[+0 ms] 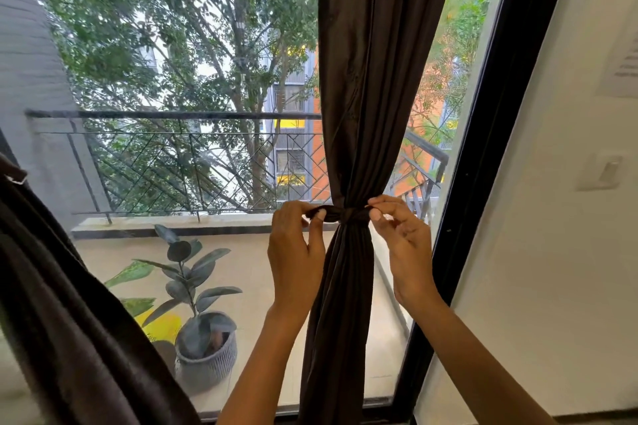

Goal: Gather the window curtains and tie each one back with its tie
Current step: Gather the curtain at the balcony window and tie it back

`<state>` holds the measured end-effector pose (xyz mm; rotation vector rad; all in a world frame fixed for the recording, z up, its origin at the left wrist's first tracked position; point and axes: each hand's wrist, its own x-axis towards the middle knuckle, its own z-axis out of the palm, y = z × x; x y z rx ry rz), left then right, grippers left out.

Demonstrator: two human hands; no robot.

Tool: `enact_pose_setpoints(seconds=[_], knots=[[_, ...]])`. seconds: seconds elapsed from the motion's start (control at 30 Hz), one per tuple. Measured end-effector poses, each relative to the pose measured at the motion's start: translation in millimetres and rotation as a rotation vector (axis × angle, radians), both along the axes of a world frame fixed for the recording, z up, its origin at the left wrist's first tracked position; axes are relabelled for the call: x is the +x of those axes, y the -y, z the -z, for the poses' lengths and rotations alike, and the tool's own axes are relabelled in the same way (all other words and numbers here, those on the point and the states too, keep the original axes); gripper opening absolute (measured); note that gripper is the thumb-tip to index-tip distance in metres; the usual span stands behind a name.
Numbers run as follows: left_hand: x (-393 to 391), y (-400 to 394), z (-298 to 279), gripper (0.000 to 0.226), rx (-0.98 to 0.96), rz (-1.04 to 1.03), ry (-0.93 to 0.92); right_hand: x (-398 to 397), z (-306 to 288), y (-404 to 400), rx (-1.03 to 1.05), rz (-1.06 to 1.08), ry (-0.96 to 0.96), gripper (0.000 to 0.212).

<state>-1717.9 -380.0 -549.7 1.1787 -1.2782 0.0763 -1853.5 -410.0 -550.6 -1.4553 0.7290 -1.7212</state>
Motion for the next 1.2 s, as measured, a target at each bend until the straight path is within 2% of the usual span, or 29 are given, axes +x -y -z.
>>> enact_pose_setpoints(seconds=[0.27,0.4,0.53,0.63,0.7,0.83,1.2], knots=[[7.4,4.8,9.7,0.014,-0.027,-0.128,-0.19,-8.1,8.4,-1.7,0.314,-0.106,0.331,0.013],[1.3,5.5,14.1,0.017,-0.02,-0.1,-0.3,-11.5,7.4,-2.1,0.364,-0.179,0.408,0.014],[-2.0,6.2,17.0,0.01,-0.001,0.113,-0.36,-13.7,-1.6,-1.6,0.25,-0.142,0.178,0.014],[-10.3,5.9,13.6,0.006,0.017,0.288,-0.358,-9.8,-2.5,-2.8,0.199,-0.104,0.089,0.014],[-19.5,8.7,10.0,0.012,0.041,0.351,-0.362,-6.4,-2.9,-3.0,0.159,-0.068,0.048,0.011],[-24.8,19.3,7.0,0.03,0.034,0.322,-0.351,-8.7,-2.4,3.3,0.125,0.05,-0.086,0.013],[-31.6,28.6,9.5,0.039,0.022,0.248,-0.325,-18.8,3.3,12.9,0.085,0.145,-0.198,0.008]])
